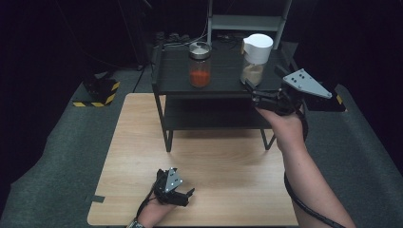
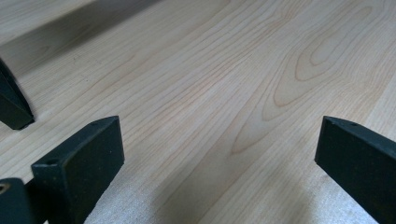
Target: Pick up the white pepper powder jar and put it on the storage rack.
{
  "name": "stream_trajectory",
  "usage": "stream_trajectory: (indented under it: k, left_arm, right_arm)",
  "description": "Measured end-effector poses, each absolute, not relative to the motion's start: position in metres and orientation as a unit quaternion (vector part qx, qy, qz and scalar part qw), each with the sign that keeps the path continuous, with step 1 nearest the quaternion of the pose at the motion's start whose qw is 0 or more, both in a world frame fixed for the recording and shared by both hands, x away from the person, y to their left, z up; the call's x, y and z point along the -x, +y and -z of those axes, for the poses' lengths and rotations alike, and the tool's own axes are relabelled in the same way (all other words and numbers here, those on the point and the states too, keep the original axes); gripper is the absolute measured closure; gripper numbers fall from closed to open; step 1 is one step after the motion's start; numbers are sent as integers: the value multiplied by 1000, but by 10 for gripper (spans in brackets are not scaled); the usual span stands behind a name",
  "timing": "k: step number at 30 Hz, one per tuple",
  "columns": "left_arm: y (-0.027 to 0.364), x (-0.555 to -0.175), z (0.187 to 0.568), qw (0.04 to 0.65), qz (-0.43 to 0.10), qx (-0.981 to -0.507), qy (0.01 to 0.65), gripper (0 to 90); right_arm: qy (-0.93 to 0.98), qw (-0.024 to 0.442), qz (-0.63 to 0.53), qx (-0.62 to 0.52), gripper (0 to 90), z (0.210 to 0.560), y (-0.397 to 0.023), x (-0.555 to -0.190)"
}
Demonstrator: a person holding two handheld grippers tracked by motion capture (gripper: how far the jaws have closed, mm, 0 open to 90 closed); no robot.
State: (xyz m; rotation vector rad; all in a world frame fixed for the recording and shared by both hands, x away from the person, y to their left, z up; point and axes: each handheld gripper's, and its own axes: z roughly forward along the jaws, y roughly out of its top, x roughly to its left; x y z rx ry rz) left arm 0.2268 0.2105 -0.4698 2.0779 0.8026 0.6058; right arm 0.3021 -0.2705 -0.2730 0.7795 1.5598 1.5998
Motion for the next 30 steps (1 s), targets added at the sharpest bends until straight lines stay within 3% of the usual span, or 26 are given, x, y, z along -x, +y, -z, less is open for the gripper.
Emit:
stream_trajectory:
  k: [30]
  left_arm:
    - [210, -223, 471, 407, -249, -819, 317, 16]
  right_arm:
    - [655, 376, -598, -269, 0, 329, -296, -260]
